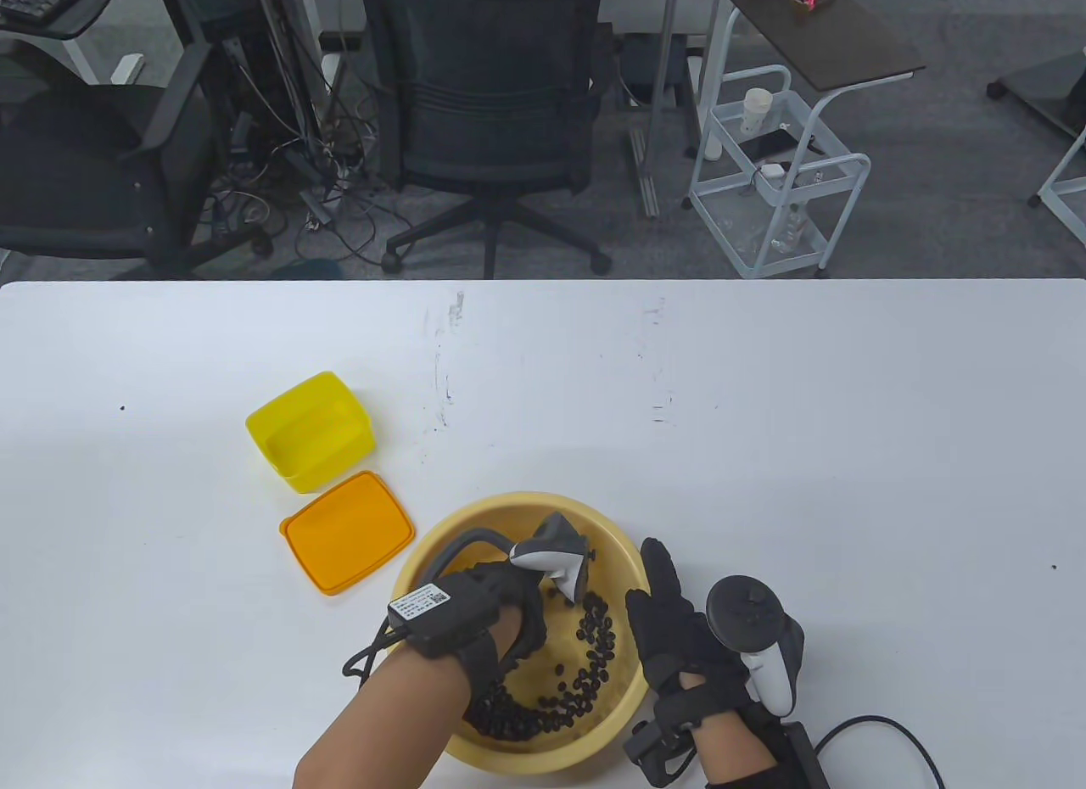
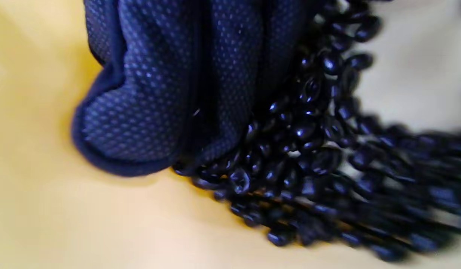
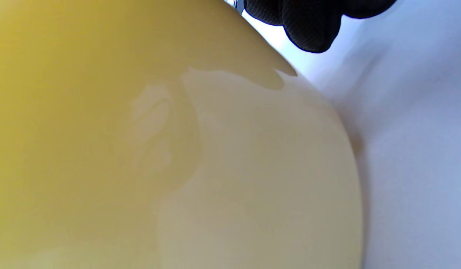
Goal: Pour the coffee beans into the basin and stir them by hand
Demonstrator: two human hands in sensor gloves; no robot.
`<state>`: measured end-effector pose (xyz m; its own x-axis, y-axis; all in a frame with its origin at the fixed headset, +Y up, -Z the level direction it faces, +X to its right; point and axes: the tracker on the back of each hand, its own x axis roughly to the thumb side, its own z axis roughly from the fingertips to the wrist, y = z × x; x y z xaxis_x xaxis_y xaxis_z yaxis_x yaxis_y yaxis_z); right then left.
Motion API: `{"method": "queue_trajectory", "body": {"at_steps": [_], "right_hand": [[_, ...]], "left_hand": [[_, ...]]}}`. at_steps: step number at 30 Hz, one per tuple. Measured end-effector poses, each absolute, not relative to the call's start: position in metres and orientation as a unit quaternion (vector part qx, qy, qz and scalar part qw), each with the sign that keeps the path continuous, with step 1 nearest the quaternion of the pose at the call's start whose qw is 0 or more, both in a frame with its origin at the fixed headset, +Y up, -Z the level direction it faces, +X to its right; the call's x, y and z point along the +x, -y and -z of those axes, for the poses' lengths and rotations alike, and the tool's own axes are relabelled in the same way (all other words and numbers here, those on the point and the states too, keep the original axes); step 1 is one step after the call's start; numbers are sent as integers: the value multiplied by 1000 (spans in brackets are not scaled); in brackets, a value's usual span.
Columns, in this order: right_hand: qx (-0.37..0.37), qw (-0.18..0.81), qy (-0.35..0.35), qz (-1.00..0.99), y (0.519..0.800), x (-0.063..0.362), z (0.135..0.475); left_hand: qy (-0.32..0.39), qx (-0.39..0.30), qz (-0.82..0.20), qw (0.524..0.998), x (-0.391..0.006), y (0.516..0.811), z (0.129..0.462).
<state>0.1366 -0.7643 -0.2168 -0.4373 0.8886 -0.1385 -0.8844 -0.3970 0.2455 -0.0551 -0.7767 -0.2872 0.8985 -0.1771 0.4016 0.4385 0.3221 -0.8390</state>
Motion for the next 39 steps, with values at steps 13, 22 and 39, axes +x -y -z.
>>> {"method": "queue_trajectory", "body": {"at_steps": [13,22,39], "right_hand": [[6,529,-142,-837,765,137,217],[7,530,-142,-836,764,137,217],[5,505,-129,-853,761,137,216]], "left_hand": [[201,-548,-272,765,-42,776,293],[198,-345,-154,904,-50,751,293],[282,-273,213,895,-33,742,255]]}}
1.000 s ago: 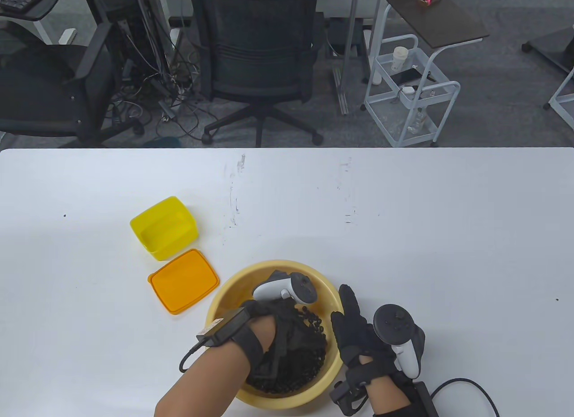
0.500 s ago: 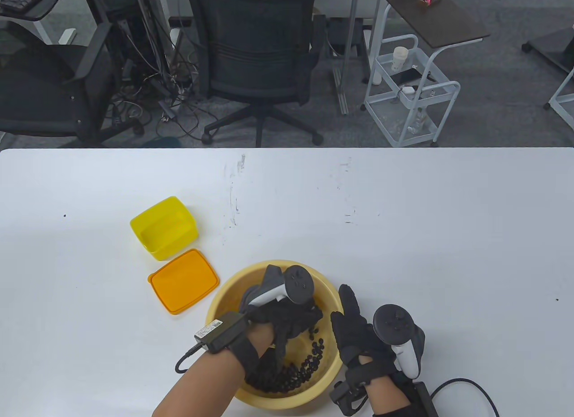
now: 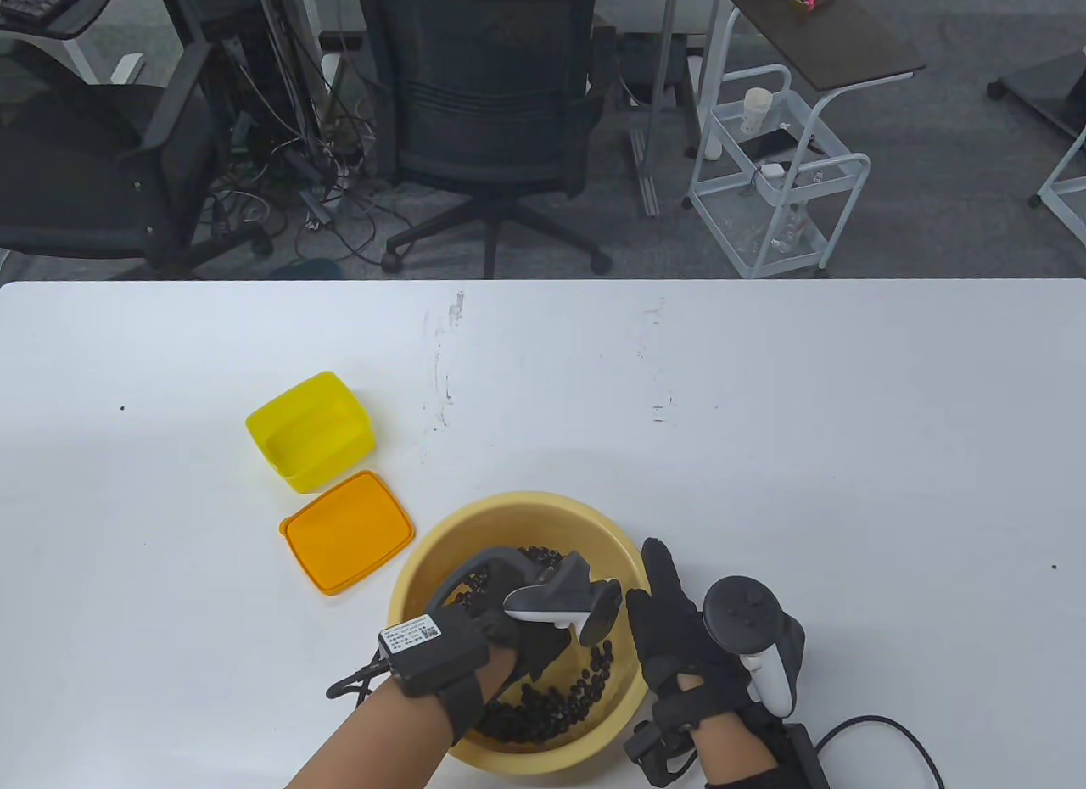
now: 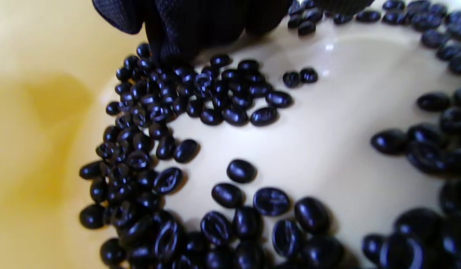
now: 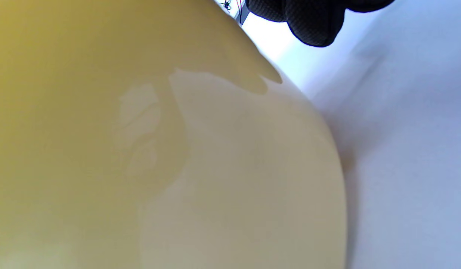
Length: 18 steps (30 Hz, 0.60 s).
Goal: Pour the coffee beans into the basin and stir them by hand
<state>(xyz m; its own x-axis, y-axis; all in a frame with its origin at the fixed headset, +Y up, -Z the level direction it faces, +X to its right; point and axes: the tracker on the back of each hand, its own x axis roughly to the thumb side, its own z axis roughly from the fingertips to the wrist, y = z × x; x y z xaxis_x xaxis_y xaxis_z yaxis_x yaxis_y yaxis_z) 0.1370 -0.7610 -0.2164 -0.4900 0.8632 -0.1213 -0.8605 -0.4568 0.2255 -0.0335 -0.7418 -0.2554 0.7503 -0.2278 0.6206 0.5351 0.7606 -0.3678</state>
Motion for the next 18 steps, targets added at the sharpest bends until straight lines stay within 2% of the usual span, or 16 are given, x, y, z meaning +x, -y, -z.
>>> {"method": "queue_trajectory", "body": {"at_steps": [9,14,18], "right_hand": [[9,481,-119,-868,757,139,214],[31,402,-63,-913,742,139,204],[57,338,-6,-939,726,131,192]], "left_hand": [[268,-175,177,931,-55,683,250],[262,-93,159,947,-87,645,231],[269,-21,131,954,-114,631,207]]}}
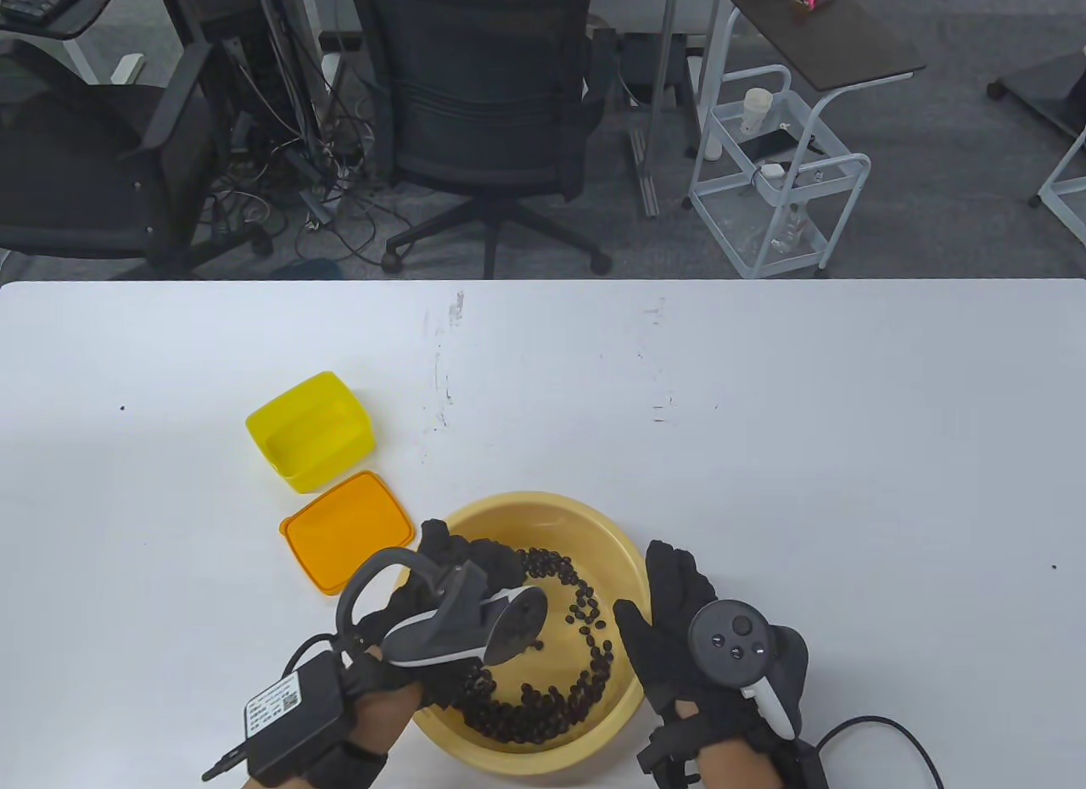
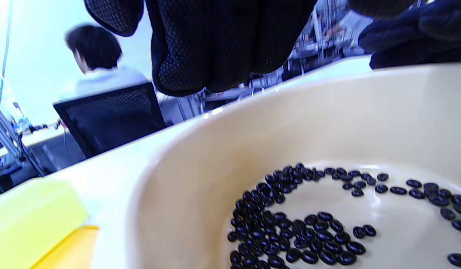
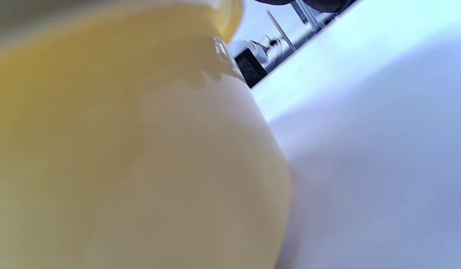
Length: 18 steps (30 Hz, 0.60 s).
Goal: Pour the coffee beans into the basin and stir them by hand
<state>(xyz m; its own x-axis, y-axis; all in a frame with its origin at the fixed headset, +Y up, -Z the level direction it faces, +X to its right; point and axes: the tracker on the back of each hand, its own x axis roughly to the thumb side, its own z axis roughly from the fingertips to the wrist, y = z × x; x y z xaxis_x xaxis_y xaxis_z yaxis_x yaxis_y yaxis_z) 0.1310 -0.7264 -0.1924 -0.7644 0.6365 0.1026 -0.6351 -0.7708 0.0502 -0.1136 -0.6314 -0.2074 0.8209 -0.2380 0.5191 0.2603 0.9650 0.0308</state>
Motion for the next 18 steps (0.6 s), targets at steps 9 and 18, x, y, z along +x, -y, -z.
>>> {"method": "queue_trajectory", "body": {"at_steps": [9,18], "right_hand": [[146,211,26,-966,713,120,176],[177,137,87,-971,709,110,174]], "left_hand": [[243,59,56,967,-168,651,170],[212,66,5,975,-197,697,183]]}}
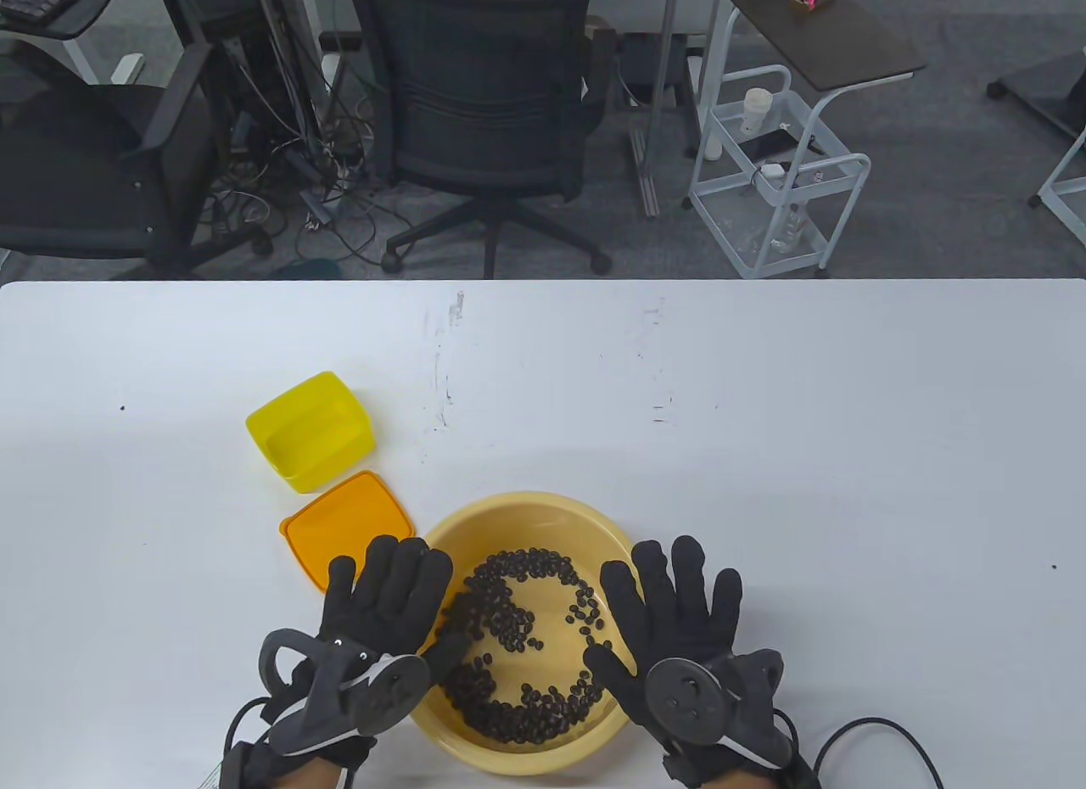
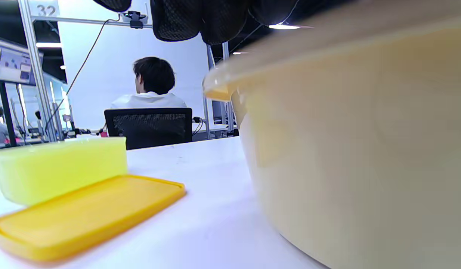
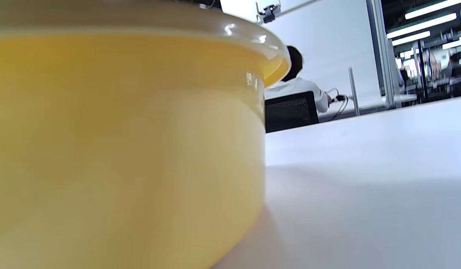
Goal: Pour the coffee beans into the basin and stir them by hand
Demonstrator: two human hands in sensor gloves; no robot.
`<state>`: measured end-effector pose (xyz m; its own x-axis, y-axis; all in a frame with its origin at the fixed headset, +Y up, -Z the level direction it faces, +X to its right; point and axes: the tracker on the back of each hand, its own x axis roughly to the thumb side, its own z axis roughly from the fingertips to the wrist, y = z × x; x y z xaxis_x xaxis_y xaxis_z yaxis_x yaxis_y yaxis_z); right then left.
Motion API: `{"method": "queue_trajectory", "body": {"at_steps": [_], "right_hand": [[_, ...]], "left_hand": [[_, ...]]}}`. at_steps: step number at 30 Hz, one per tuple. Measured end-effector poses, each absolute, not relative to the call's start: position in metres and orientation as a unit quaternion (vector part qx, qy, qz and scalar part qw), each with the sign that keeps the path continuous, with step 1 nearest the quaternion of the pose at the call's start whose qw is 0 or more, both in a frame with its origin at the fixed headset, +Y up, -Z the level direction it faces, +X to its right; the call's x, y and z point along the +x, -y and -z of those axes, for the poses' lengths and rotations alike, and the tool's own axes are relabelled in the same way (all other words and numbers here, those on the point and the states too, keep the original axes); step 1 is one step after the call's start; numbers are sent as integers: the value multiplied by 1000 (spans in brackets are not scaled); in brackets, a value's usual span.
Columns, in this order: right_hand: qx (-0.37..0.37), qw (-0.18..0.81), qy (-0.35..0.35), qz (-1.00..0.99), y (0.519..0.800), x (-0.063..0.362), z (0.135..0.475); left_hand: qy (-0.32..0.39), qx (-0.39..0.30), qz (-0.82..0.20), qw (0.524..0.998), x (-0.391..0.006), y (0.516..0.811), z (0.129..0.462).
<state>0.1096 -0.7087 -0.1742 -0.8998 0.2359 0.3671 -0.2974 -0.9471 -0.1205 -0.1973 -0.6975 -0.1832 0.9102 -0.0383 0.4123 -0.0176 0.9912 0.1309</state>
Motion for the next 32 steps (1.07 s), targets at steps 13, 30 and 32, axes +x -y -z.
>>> {"method": "queue_trajectory", "body": {"at_steps": [13,30,32], "right_hand": [[150,110,75,-980,715,121,180],[148,131,80,-977,712,122,173],[148,131,80,-977,712,122,173]], "left_hand": [[204,86,10,975,-204,705,179],[197,79,18,977,-204,706,178],[196,77,17,977,-204,705,178]]}}
